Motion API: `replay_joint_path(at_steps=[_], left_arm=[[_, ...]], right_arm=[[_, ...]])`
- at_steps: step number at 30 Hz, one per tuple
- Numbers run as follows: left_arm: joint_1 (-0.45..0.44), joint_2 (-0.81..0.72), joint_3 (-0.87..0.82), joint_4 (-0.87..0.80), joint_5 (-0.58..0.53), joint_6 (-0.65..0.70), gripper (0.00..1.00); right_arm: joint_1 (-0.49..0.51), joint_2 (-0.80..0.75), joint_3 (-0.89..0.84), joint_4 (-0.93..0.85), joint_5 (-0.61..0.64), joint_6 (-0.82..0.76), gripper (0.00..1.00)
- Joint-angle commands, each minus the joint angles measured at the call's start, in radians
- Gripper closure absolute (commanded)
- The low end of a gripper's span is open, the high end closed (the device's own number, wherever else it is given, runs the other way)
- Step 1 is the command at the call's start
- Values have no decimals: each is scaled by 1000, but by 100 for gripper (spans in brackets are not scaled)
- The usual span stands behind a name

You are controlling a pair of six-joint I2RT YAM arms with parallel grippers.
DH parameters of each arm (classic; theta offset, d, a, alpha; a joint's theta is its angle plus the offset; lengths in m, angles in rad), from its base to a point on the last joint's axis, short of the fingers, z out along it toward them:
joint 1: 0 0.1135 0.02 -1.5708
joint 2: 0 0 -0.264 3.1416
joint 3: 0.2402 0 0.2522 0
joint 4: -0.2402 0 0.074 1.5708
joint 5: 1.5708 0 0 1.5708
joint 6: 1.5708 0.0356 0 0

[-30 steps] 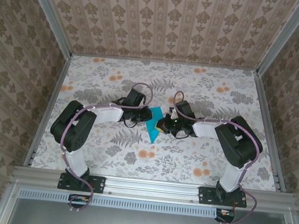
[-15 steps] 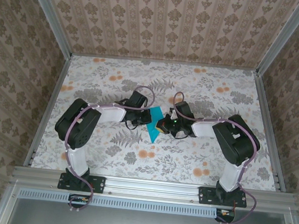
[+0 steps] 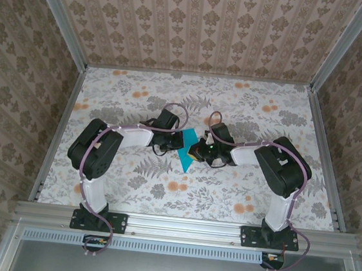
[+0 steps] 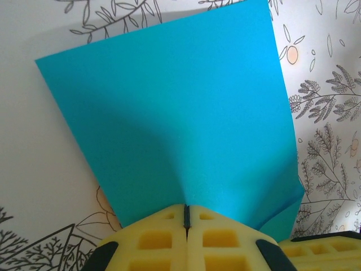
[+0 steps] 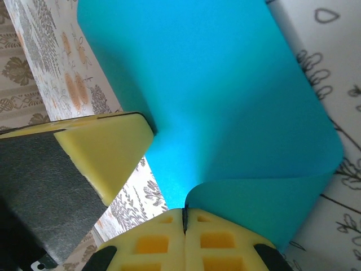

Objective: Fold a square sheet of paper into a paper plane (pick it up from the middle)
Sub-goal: Third fold the triangle at the center of the table.

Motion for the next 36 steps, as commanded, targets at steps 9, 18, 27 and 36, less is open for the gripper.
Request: replay_joint_path(at_steps=[9,18,27,36], left_arm=[[-11,38,18,-50,-2,25,99],[-11,36,18,-52,2,28,99],[-11,36,17,-52,4,29,99],[-12,40,19,-50,9,28,99]], right_arm=[[5,41,47,12,-38,-26,98],[4,43,59,-37,-37,-73,98],[4,44,69,-86,-24,-111,98],[4,58,78,-87,-39,-124,97]])
